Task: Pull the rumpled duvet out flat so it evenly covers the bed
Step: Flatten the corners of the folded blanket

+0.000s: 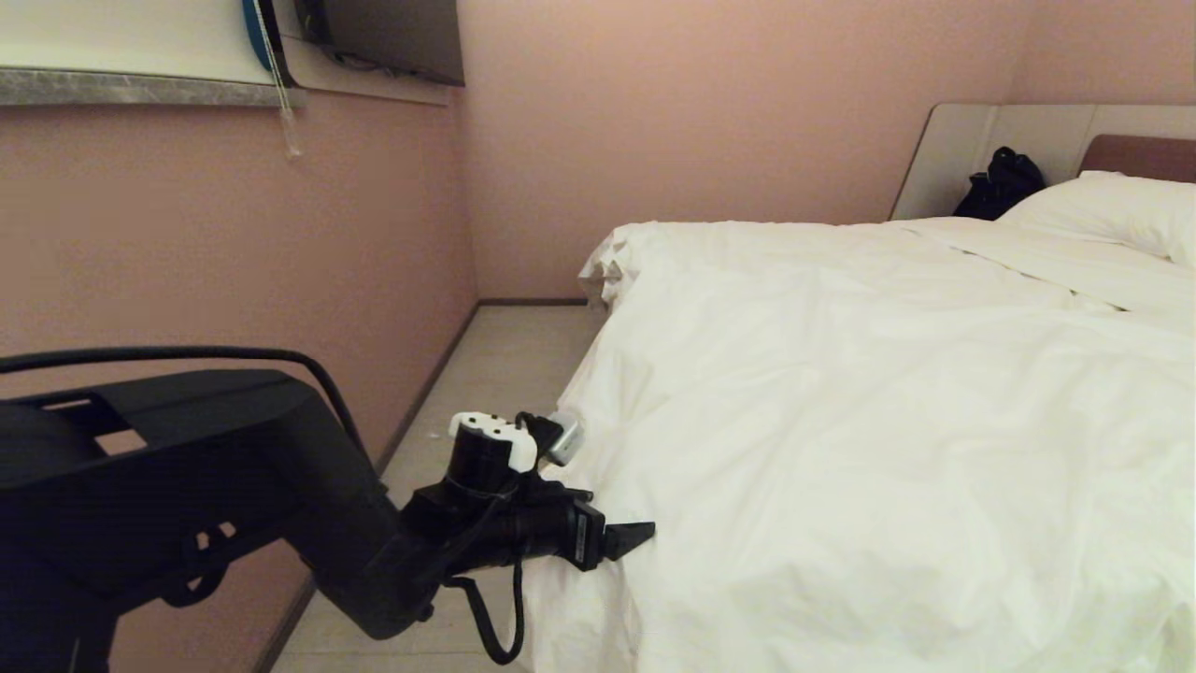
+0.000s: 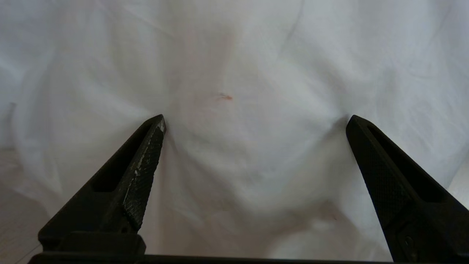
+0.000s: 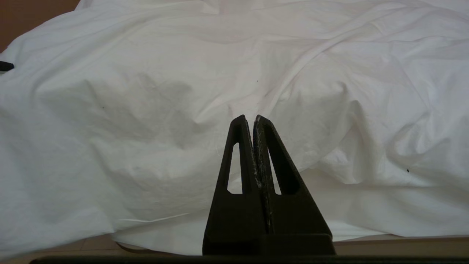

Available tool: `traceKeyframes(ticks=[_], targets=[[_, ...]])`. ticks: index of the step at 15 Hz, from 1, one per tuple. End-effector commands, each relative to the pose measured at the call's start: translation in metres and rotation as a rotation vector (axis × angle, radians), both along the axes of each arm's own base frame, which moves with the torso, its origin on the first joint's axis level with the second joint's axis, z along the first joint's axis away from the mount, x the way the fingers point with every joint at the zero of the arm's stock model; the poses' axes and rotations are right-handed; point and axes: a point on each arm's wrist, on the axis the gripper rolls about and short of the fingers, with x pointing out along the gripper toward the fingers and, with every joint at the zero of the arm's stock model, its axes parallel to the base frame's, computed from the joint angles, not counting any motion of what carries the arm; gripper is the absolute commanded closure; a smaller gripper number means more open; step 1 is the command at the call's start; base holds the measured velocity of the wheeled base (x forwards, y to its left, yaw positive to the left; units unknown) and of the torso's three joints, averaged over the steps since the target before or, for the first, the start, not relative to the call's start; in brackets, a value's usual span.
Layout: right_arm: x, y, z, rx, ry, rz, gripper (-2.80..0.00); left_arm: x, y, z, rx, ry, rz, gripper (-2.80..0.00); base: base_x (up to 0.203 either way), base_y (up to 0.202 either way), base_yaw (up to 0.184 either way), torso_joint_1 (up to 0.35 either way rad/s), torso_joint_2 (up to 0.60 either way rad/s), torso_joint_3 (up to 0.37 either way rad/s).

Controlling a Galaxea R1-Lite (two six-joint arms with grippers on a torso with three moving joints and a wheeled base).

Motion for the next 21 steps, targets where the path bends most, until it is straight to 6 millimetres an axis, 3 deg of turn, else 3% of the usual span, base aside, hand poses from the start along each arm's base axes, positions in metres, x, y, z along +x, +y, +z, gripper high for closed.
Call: traceKeyframes(ticks=[1, 9, 15, 16, 21], targets=[[0.000, 0.000, 0.000, 0.000, -0.001, 0.000, 0.00, 0.001, -0.003, -0.005, 0.003, 0.008, -0.007, -2.80, 0.000, 0.000, 0.000, 0.000, 0.00, 0.000], [0.000, 0.000, 0.000, 0.000, -0.001, 0.001, 0.00, 0.002, -0.009, -0.024, 0.045, 0.070, -0.013, -2.80, 0.000, 0.000, 0.000, 0.000, 0.00, 0.000], [0.000, 0.000, 0.000, 0.000, -0.001, 0.000, 0.00, 0.000, -0.012, -0.020, 0.038, 0.061, -0.023, -2.80, 0.000, 0.000, 0.000, 0.000, 0.00, 0.000], [0.000, 0.000, 0.000, 0.000, -0.001, 0.000, 0.00, 0.000, -0.012, -0.019, 0.036, 0.061, -0.022, 0.00, 0.000, 0.000, 0.000, 0.000, 0.00, 0.000], [0.000, 0.000, 0.000, 0.000, -0.001, 0.000, 0.00, -0.002, -0.011, -0.011, 0.020, 0.049, -0.022, 0.00, 0.000, 0.000, 0.000, 0.000, 0.00, 0.000]])
